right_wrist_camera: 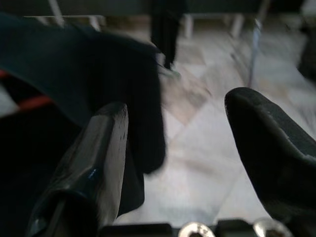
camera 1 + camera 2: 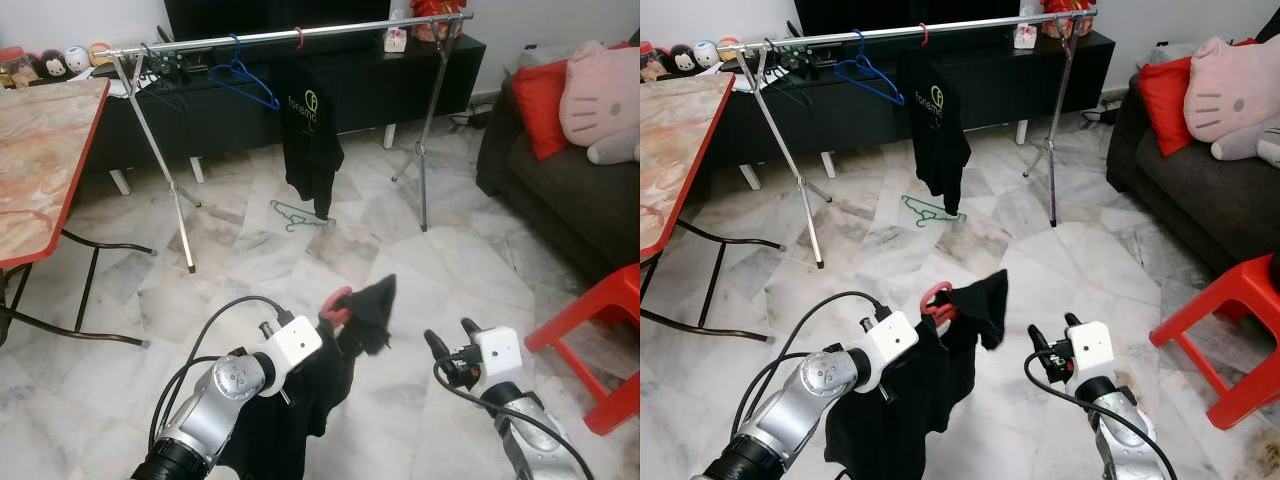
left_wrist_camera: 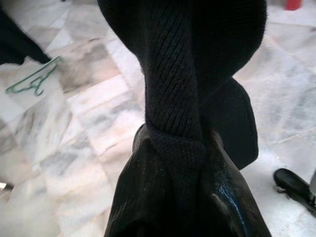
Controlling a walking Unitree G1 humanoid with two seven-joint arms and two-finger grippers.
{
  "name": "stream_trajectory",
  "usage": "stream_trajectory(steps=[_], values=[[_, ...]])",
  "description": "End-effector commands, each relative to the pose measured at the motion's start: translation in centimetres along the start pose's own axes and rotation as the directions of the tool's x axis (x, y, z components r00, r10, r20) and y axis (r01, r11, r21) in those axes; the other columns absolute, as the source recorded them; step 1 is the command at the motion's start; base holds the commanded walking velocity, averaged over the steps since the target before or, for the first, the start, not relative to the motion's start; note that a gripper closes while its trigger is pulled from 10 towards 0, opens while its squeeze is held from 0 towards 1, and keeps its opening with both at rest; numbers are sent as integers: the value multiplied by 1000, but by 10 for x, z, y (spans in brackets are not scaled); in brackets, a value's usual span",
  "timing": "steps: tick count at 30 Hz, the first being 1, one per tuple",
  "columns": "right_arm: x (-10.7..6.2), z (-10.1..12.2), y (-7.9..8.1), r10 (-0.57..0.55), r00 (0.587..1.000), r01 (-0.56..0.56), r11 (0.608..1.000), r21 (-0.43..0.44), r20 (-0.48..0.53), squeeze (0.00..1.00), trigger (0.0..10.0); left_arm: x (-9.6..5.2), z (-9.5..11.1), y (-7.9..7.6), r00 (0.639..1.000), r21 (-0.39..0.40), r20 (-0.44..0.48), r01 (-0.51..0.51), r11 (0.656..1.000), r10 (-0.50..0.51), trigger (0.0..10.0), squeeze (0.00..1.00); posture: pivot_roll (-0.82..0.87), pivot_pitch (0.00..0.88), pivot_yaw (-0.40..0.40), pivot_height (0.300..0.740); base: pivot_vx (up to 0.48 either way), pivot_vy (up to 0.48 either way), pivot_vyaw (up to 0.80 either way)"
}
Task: Hang hanger
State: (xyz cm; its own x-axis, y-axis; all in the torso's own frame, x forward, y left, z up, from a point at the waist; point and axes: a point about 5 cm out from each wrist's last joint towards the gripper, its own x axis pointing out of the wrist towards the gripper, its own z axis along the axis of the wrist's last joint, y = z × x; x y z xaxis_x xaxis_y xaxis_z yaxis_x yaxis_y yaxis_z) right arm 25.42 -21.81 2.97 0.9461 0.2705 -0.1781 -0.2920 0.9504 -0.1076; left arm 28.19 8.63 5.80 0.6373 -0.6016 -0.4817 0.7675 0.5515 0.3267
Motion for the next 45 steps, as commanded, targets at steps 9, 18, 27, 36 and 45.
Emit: stream_trajectory(steps=[9, 18, 27, 36, 45], values=[[-11, 7, 8, 161, 986, -163, 986, -46, -31, 0, 10000, 5, 35, 0, 978, -3, 160, 138, 990, -135, 10000, 0, -100, 0, -1, 740, 0, 0, 0], [-11, -1, 8, 118, 991, -121, 991, -48, -69, 0, 10000, 4, 52, 0, 956, 2, 214, 206, 978, -202, 10000, 0, -100, 0, -3, 740, 0, 0, 0], [-6, 2, -7, -27, 997, 22, 997, -77, -69, 0, 10000, 2, 52, -4, 941, -4, 224, 262, 965, -255, 10000, 0, -96, 0, -5, 740, 0, 0, 0], [-1, 1, -7, -20, 997, 14, 997, -81, -73, 0, 0, 1, 51, -7, 940, -6, 216, 272, 962, -265, 10000, 0, -94, 0, -11, 740, 0, 0, 0], [1, -1, -1, 27, 996, -32, 997, -70, -81, 0, 0, 1, 52, -8, 940, -5, 214, 272, 962, -265, 10000, 0, -93, 0, -13, 740, 0, 0, 0]])
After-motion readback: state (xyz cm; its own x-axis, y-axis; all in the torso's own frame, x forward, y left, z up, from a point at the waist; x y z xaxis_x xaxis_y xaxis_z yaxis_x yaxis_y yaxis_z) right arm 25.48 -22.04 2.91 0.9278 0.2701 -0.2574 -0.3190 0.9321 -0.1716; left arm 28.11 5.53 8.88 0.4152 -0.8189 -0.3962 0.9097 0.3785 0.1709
